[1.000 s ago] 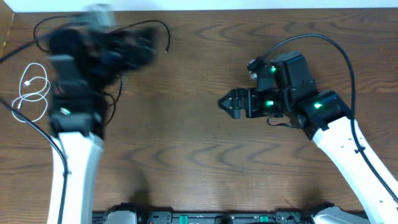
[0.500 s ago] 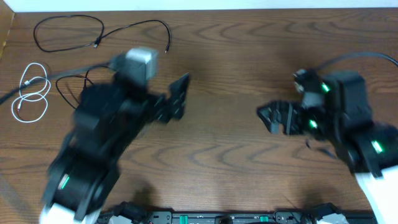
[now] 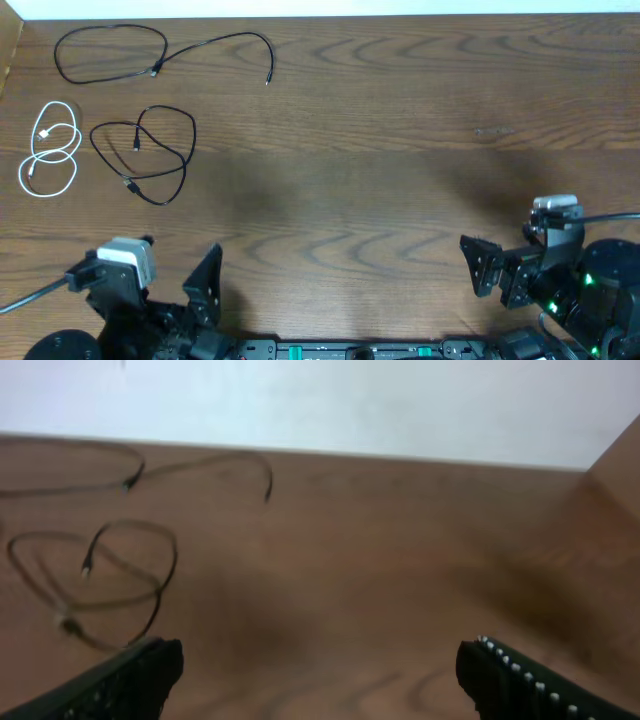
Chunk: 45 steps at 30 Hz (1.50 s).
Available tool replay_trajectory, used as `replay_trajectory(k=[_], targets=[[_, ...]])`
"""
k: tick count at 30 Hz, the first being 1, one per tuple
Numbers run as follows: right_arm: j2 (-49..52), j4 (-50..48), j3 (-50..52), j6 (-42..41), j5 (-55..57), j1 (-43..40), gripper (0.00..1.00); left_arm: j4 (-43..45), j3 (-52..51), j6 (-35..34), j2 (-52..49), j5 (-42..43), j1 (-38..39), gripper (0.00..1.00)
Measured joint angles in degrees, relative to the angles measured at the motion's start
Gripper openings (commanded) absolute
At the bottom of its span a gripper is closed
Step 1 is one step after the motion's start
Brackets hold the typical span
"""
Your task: Untangle cables
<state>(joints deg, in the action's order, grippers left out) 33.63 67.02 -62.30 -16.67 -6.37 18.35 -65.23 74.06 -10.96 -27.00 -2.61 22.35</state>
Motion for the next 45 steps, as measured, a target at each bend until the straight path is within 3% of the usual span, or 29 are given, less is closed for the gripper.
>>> replay_trajectory(k=[23,39,45], targets=[[-0.26,0.04,4.0,-3.76,0.87,0.0,0.99,-21.59,-0.02,0.0,0.09,-0.37,0.0,0.93],[-0.39,3.06,4.5,-3.45,6.21,0.0,0.99,-22.84,-0.02,0.0,0.09,-0.37,0.0,0.94],[-2.71,-6.54,12.48,-1.42,10.78,-0.76,0.99,-22.88,-0.02,0.02,0.09,-0.37,0.0,0.94]])
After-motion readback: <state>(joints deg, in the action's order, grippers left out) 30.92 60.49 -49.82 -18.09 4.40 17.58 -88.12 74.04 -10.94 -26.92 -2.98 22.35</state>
